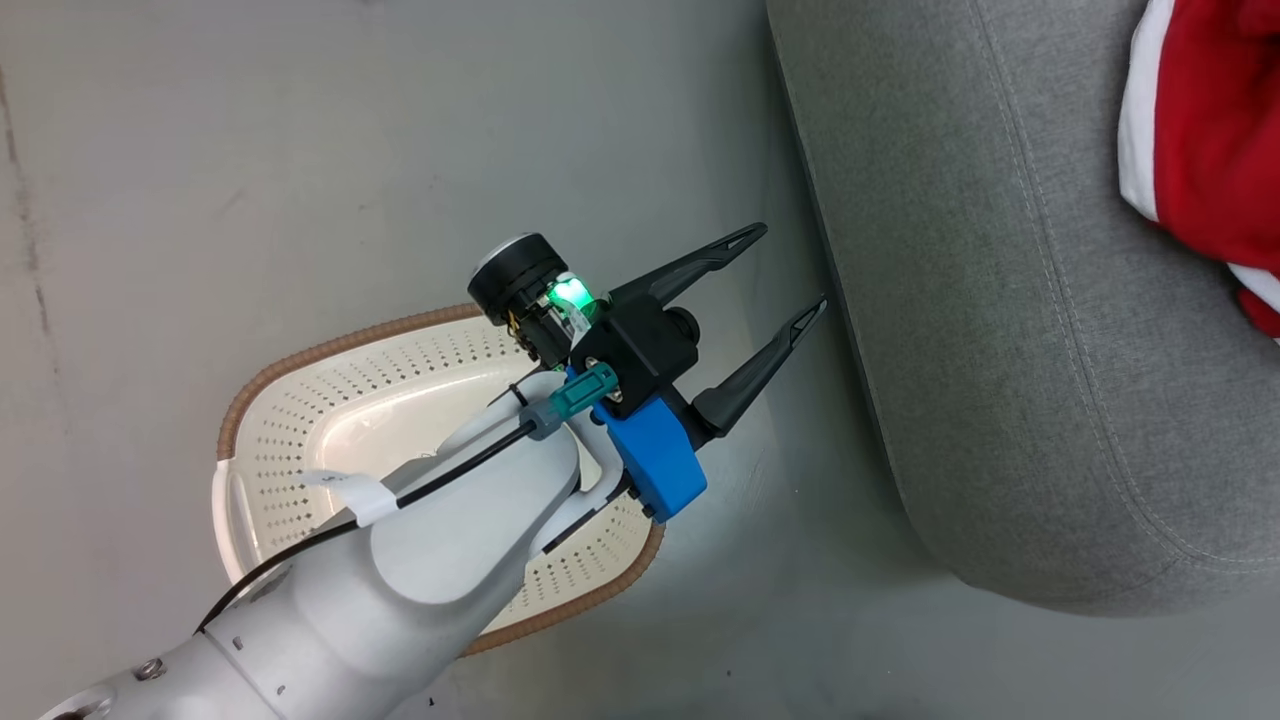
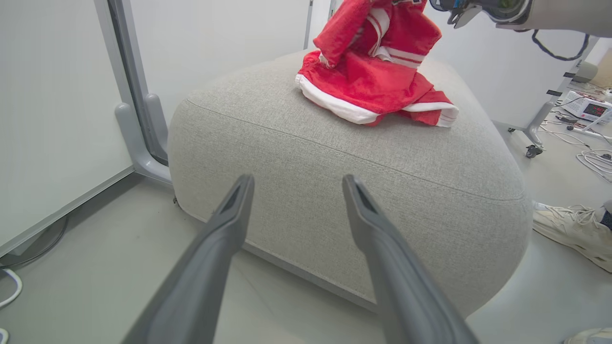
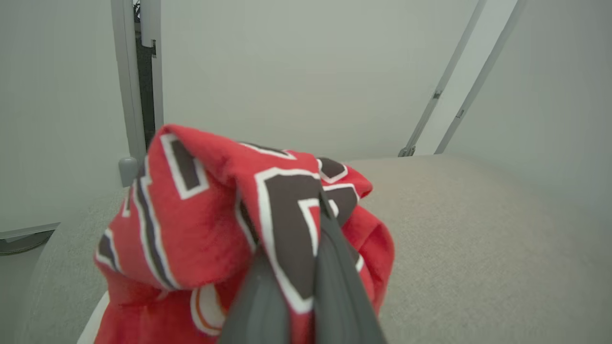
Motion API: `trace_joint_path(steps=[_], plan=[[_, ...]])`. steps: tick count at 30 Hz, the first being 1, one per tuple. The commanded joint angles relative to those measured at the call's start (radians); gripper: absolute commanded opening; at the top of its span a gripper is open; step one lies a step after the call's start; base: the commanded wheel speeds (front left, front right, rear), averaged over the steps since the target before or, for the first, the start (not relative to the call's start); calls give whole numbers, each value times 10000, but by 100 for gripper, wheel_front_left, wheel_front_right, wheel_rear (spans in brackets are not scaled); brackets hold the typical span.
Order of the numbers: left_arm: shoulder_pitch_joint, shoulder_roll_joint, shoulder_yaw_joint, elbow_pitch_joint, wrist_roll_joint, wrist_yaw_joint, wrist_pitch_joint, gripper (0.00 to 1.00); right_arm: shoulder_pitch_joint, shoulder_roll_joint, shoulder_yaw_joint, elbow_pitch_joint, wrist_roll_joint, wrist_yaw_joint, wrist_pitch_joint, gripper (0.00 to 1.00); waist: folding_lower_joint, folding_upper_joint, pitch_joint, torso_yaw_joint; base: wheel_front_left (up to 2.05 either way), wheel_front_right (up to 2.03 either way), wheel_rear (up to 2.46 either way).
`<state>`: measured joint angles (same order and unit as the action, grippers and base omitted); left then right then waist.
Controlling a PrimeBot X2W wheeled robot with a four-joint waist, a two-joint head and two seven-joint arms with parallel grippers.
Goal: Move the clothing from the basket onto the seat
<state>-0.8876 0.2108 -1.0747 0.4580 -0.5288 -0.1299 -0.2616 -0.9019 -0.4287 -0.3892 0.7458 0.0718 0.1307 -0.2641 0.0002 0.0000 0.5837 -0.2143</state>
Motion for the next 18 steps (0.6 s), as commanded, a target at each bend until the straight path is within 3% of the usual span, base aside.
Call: trace_joint_path(steps=[1,9,10,11,12,13,18], plan=[[-186,43,-9,-7,-17,-6,-50,100,96,59,-1,246,-61,1,-7,0,-2,0,68,23,0,0,0],[-231,80,-38,-8,-81,-6,-50,100,-106,245,181,2127,-70,1,-4,0,-2,0,47,72,0,0,0],[-193,78,-47,4,-78,-6,-50,100,-111,256,221,2235,-69,1,-4,25,-2,0,-9,57,0,0,0],[-141,66,-56,20,-75,-6,-50,100,-86,252,248,2285,-79,1,-6,40,-2,0,-86,36,0,0,0],[-100,46,-54,22,-68,-6,-50,100,-73,237,247,2235,-79,1,-6,75,-2,0,-164,25,0,0,0],[-61,18,-33,22,-68,-6,-50,100,-23,260,234,2183,-64,1,-6,100,-2,0,-258,17,0,0,0],[192,-105,93,6,-72,-6,-51,100,489,308,319,2041,-186,1,-6,100,-2,0,-852,-23,0,0,0]])
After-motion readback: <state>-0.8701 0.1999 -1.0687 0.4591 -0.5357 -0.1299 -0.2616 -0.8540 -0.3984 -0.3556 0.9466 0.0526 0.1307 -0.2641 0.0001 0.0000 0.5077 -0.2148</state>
